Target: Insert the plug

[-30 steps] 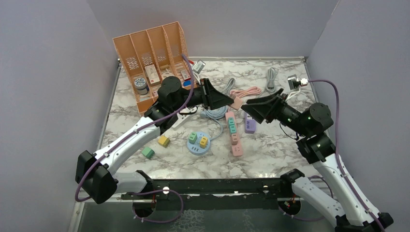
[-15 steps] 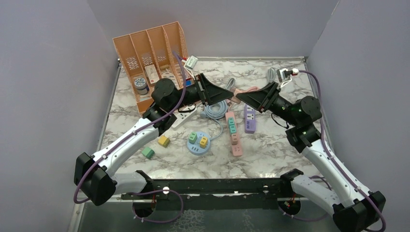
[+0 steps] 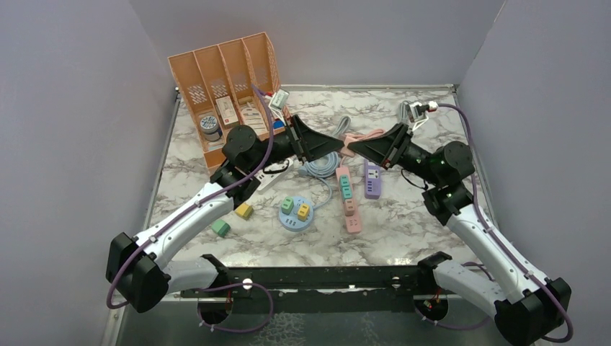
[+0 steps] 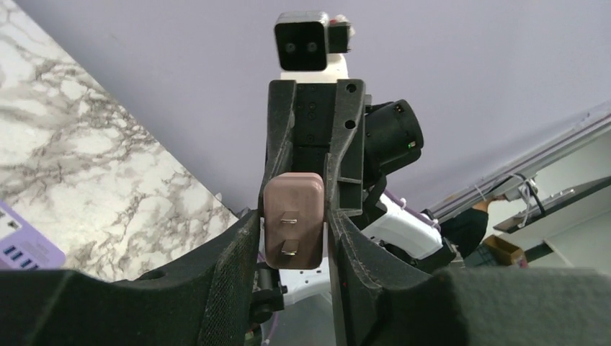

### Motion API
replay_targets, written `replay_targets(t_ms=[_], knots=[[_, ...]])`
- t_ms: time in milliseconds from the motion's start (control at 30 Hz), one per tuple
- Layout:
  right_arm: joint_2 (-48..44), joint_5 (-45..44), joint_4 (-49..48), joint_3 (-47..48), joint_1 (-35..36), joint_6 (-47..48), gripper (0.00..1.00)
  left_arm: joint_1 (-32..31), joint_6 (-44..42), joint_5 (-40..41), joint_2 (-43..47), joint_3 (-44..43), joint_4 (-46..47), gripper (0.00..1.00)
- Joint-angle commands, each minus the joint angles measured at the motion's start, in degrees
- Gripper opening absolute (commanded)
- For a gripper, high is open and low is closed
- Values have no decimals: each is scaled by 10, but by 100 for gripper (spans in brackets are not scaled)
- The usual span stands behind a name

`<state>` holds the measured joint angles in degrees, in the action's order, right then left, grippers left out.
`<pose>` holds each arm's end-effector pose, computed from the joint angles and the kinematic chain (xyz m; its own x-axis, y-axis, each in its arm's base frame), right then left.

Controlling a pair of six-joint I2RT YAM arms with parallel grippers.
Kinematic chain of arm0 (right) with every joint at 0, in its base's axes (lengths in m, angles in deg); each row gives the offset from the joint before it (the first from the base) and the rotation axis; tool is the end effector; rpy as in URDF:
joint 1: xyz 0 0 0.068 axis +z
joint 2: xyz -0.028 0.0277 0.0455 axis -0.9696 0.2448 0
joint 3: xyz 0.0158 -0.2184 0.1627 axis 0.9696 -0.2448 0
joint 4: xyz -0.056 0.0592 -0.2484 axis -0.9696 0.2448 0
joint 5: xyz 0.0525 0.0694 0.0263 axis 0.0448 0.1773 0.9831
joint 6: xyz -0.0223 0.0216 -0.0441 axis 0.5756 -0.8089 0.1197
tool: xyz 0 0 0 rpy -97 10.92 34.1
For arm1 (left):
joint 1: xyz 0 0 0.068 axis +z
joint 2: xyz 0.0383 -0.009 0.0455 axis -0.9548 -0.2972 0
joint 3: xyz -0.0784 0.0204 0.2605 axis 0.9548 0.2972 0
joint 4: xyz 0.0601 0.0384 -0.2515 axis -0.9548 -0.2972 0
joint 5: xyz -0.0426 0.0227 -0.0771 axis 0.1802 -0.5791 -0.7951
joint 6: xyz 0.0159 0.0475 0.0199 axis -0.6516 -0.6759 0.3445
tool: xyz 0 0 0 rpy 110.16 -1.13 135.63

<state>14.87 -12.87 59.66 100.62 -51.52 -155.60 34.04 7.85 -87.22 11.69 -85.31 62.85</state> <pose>0.1833 0.1059 0.3768 -0.7033 0.5061 -0.4992 -0.5381 0.0799 0.8391 0.2044 -0.1877 0.4027 -0.7352 -0.3940 -0.5516 0.6058 -0.0168 -0.7954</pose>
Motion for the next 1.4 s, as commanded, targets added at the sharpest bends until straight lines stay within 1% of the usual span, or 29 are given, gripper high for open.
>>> replay_targets(t_ms=[0, 67, 133, 200, 267, 367, 433, 467, 533, 633, 733, 833, 967, 1067, 1267, 1367], knots=[[-12, 6, 111, 38, 5, 112, 3, 0, -53, 58, 33, 47, 6, 52], [-21, -19, 196, 50, 5, 186, 2, -1, -83, 92, 55, 73, -20, 67], [-28, -59, 303, 69, 5, 267, 1, 0, -129, 137, 81, 91, -70, 74], [-27, -103, 417, 92, 5, 340, 1, 0, -179, 206, 105, 94, -166, 78], [-27, -150, 506, 103, 5, 390, 1, 0, -224, 294, 124, 89, -272, 79], [-23, -242, 626, 113, 5, 415, 1, 0, -260, 430, 146, 94, -397, 79], [-10, -268, 678, 122, 5, 421, 1, 0, -265, 494, 157, 100, -452, 79], [-7, -273, 694, 121, 5, 420, 1, 0, -270, 505, 161, 101, -471, 79], [-6, -291, 713, 111, 5, 401, 1, 0, -288, 494, 170, 104, -481, 79], [0, -288, 735, 93, 5, 381, 1, 0, -293, 477, 185, 112, -485, 79], [30, -287, 773, 85, 6, 371, 1, -1, -292, 481, 202, 125, -484, 79], [48, -267, 783, 65, 7, 386, 1, 0, -291, 491, 210, 135, -480, 79], [69, -290, 795, 48, 22, 394, 1, 0, -286, 489, 210, 135, -472, 79], [88, -305, 792, 42, 47, 390, 1, 0, -294, 484, 210, 133, -466, 79], [156, -351, 758, 60, 148, 358, 1, 0, -306, 494, 214, 128, -470, 79], [199, -379, 747, 74, 183, 347, 1, 0, -306, 504, 220, 125, -478, 79]])
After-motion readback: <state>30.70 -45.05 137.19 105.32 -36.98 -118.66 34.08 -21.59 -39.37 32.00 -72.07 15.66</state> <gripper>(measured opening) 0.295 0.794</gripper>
